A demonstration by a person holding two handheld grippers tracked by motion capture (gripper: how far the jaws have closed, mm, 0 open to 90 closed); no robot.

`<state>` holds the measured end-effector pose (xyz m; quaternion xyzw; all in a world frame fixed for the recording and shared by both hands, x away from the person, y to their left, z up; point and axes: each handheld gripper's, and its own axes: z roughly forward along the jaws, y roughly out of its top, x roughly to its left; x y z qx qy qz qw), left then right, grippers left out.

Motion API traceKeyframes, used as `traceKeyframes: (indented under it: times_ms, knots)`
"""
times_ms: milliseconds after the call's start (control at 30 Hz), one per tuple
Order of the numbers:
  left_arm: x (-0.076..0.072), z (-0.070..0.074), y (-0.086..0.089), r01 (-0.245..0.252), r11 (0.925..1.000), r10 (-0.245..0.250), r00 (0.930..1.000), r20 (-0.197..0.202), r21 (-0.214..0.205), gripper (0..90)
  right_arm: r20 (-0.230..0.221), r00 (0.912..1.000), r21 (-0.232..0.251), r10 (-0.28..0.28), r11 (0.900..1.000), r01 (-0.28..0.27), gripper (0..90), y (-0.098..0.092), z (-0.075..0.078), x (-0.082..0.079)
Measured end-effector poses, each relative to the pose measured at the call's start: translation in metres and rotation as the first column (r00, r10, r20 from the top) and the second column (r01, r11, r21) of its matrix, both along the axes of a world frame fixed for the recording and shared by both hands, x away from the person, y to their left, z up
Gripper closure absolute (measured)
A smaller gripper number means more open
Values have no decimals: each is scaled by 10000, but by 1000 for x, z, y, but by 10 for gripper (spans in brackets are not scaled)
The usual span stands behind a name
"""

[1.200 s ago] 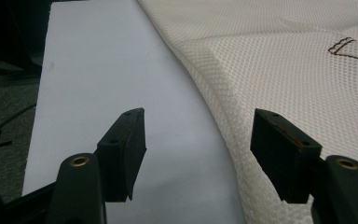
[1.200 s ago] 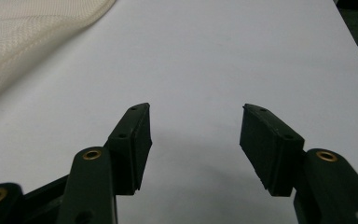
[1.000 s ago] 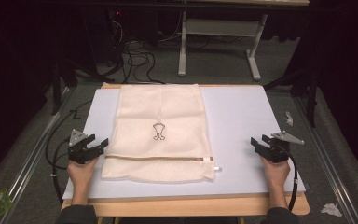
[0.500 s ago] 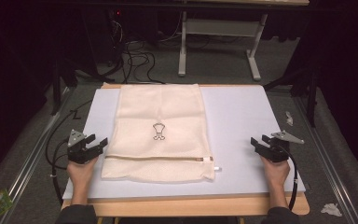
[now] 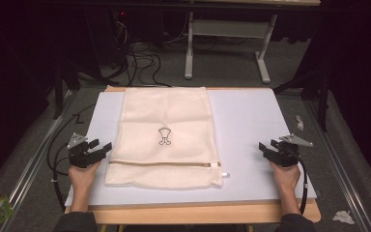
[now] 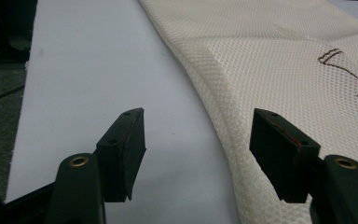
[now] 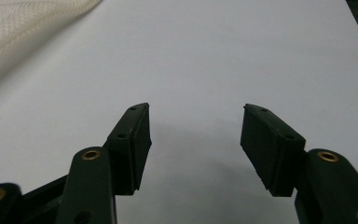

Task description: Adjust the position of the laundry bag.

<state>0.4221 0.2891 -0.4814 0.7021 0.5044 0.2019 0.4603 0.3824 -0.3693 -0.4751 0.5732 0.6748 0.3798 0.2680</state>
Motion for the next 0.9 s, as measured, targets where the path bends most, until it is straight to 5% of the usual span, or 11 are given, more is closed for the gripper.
traceKeyframes:
  times_ms: [400,667,900]
  knots:
    - [-5,7,-7,269,9991,-264,9995,-150,335,319,131,9995,574,300,9979,-307,432,3,2,-1]
    - [-6,15,-11,599,9975,-589,9979,-258,375,318,697,9958,93,601,9981,-609,431,15,8,-7]
    - [-7,17,-19,784,9943,-751,9960,-475,716,328,174,9950,530,979,9937,-987,400,25,9,-5]
